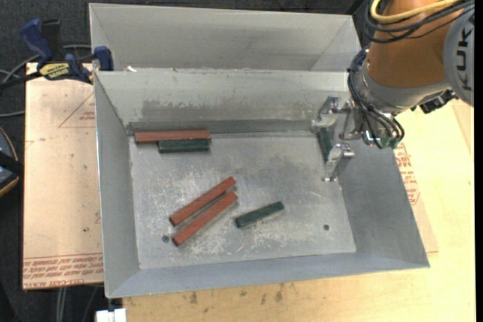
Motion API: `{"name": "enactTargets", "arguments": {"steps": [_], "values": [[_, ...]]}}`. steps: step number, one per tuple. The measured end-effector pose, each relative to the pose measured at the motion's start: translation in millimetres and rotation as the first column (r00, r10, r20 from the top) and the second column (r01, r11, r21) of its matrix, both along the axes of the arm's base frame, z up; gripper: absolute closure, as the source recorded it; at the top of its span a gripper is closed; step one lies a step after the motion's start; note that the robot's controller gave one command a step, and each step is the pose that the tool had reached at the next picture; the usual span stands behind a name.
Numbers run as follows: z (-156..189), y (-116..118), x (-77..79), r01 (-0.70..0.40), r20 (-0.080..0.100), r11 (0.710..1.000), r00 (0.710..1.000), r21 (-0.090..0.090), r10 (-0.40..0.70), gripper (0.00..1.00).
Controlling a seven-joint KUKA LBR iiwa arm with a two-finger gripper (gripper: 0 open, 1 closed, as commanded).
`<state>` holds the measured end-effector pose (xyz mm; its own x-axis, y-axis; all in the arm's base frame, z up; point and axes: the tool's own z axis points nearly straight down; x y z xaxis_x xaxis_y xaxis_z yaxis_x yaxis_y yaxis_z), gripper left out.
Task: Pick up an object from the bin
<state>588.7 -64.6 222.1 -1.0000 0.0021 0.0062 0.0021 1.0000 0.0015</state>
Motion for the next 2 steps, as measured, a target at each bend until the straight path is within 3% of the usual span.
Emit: {"name": "enactTargets", "arguments": {"steps": [1,2], "values": [[4,0,1.5,-0.001,0.008,1.0,1.0,-0.001,0.002,0.0],[-36,11,4.3,-0.039,0.017,0.999,0.999,-0.003,0.039,0.0]]}}
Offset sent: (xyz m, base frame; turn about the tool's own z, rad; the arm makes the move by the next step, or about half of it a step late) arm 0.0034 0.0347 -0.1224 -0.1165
